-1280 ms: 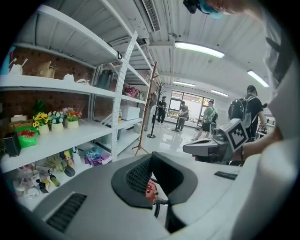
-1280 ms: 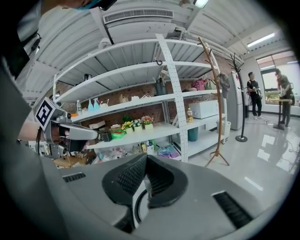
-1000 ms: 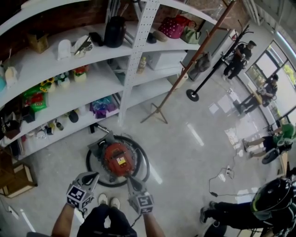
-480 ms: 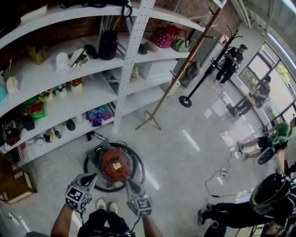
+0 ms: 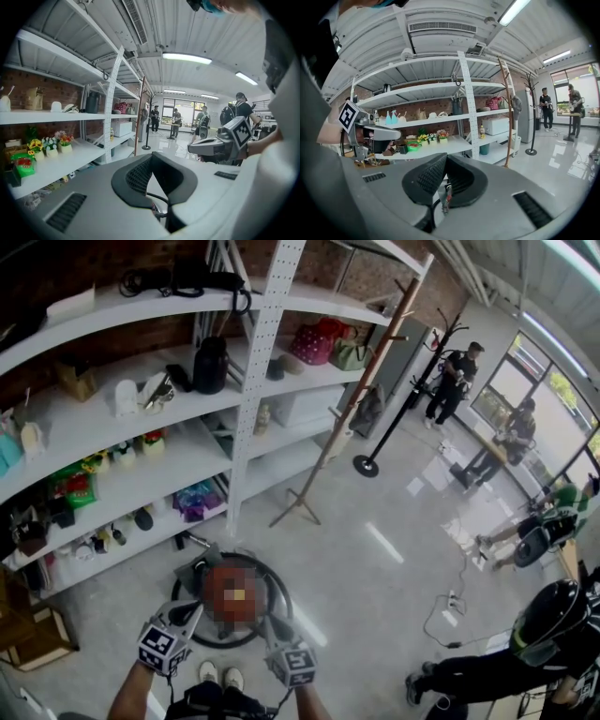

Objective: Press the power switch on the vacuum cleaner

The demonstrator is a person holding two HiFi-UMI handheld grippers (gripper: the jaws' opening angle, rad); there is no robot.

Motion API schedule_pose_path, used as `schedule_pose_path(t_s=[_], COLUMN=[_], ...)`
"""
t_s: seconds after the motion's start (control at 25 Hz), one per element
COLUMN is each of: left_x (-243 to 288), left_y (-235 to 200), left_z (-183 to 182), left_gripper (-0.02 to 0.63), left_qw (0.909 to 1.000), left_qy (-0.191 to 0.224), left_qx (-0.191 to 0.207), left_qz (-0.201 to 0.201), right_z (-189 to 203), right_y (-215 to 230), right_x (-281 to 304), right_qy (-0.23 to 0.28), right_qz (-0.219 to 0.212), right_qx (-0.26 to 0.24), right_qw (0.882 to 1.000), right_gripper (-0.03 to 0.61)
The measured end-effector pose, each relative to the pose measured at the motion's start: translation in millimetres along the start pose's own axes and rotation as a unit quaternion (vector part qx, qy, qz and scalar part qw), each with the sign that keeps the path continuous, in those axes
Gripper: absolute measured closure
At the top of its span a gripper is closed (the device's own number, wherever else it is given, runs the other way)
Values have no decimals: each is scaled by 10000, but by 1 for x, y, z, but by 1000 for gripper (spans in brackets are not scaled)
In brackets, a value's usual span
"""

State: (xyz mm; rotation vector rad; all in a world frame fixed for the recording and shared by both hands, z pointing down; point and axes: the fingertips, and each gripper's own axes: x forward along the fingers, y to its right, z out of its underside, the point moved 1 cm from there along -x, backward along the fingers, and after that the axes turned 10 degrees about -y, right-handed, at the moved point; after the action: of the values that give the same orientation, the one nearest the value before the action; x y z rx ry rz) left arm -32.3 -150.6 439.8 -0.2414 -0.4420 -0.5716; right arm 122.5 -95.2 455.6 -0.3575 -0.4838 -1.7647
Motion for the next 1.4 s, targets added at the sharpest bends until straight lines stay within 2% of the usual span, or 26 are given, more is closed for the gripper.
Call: schedule_pose_path(t_s=[0.32, 0.72, 1.04, 1.4], left_x=[-14, -39, -53, -58], left_y=[2, -8, -7, -9], left_z=[-14, -34, -44, -44], left_gripper=[606, 606, 605, 606], left_qw=[9998, 9987, 9980, 9979], left_qy=[142, 380, 511, 538], left_qx=[159, 137, 179, 202], left_qz=[-52, -309, -315, -305], right_z=[-18, -35, -49, -56], right_y=[-1, -13, -25, -28], right_x=[-17, -27, -33, -45], right_qy=[189, 345, 574, 580], right_qz=[31, 22, 15, 105], right_qx=[-36, -121, -189, -199], right_qw=[9998, 9993, 9982, 9981], right_gripper=[575, 575, 575, 575])
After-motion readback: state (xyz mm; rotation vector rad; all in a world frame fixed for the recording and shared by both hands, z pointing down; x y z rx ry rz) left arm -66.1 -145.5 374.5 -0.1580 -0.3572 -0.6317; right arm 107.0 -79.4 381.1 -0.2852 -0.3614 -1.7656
